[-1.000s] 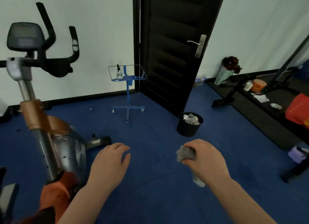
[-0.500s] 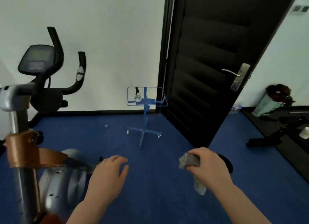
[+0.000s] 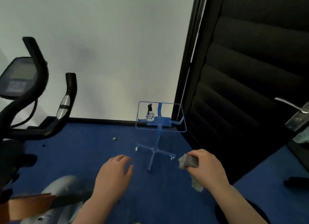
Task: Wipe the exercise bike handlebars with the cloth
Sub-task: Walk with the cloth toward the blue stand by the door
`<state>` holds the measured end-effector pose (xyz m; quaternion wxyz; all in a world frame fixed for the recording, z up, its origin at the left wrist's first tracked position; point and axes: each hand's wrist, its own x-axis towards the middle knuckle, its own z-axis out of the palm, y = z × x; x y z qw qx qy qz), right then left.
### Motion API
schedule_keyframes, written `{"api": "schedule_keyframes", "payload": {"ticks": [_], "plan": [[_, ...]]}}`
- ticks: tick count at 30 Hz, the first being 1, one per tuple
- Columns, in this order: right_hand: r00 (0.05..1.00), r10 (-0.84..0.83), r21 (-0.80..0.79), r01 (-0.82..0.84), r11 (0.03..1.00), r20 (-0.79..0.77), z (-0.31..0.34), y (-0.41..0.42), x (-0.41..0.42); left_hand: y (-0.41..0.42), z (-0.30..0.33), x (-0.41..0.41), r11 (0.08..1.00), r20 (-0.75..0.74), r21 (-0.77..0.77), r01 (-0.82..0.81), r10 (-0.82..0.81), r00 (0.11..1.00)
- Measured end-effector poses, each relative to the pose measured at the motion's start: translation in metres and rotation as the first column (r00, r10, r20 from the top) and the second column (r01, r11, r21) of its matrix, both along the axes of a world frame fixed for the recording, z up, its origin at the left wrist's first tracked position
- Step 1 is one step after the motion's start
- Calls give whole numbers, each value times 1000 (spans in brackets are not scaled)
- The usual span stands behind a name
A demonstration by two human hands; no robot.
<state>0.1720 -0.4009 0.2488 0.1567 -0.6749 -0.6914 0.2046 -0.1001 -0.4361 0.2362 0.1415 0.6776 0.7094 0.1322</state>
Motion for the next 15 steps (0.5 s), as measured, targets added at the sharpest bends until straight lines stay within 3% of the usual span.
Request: {"api": "schedule_keyframes", "payload": {"ticks": [4, 15], "plan": [[999, -18, 14, 19, 1000, -31, 3, 79, -10, 91, 8, -6, 998, 2, 53, 39, -40, 999], [996, -33, -35, 31, 999, -82, -41, 275, 7, 297, -23, 35, 1000, 99, -2, 15, -15, 995]]}}
